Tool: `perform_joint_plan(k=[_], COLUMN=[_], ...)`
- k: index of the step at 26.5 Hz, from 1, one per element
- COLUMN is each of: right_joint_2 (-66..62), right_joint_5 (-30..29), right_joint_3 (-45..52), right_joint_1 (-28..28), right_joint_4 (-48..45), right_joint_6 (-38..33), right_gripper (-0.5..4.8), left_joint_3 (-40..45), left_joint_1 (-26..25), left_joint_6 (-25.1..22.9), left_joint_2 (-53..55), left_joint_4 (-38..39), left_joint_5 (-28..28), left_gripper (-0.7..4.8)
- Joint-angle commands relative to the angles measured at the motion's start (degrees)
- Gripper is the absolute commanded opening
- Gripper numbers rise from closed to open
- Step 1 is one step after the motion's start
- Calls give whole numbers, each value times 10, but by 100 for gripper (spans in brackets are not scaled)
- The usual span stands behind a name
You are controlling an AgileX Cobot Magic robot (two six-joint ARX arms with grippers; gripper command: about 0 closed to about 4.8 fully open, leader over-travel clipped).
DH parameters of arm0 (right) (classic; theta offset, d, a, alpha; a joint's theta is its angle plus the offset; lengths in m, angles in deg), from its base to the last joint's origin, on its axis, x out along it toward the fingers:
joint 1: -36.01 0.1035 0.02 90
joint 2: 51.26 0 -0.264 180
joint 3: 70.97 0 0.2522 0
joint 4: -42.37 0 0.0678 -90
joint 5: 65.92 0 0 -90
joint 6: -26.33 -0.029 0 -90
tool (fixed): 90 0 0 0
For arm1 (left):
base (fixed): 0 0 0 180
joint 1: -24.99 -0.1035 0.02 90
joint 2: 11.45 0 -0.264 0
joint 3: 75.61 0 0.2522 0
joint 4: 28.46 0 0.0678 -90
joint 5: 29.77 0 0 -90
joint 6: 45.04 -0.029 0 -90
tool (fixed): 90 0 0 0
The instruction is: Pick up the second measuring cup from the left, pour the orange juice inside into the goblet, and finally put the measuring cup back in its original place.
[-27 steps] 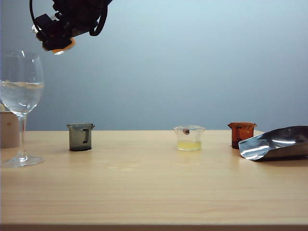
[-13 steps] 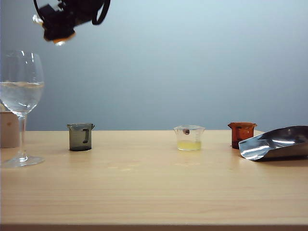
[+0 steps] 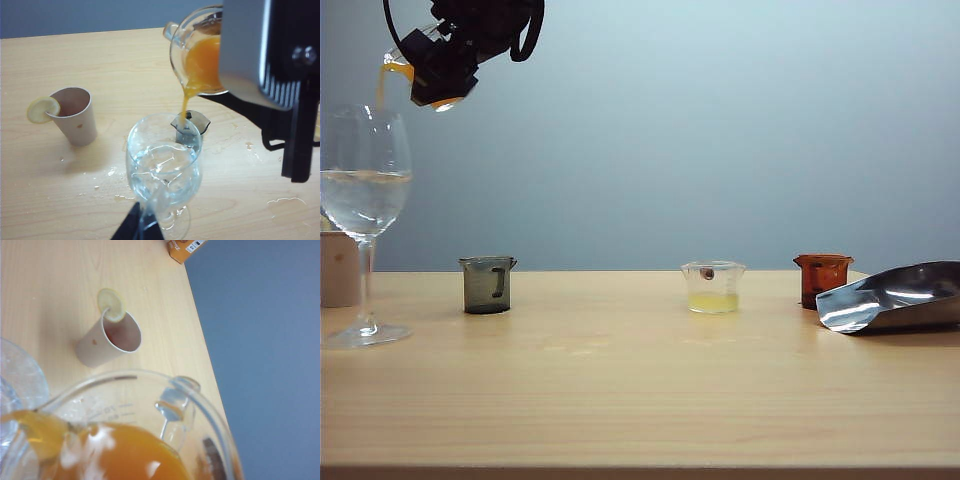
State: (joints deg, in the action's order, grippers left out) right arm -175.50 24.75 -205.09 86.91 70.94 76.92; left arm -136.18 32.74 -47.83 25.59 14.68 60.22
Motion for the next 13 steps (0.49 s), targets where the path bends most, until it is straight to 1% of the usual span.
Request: perform_joint_plan(k=[1, 4, 5, 6, 8, 10, 13], right_joint_2=[6, 4, 2, 2, 2, 2, 2], right_joint_5=[9, 9, 9, 9, 22, 29, 29], right_joint_3=[-6, -6, -6, -6, -5, -5, -5], right_joint_1=[9, 12, 12, 13, 17, 17, 17], right_joint_4=[-31, -35, -36, -35, -43, -56, -62], right_joint_6=[25, 39, 44, 55, 77, 82, 102], right_gripper=[197, 194, 168, 155, 156, 156, 156], left_joint_3=[0, 0, 0, 0, 0, 0, 0], left_joint_1=[0, 0, 0, 0, 0, 0, 0], left_joint_6=[2, 2, 2, 2, 2, 2, 2], left_joint_2=[-1, -1, -1, -1, -1, -1, -1], left_joint_4=[-7, -7, -7, -7, -7, -7, -7], left_joint_5=[2, 2, 2, 2, 2, 2, 2], left_gripper=[-3, -3, -3, -3, -3, -3, -3])
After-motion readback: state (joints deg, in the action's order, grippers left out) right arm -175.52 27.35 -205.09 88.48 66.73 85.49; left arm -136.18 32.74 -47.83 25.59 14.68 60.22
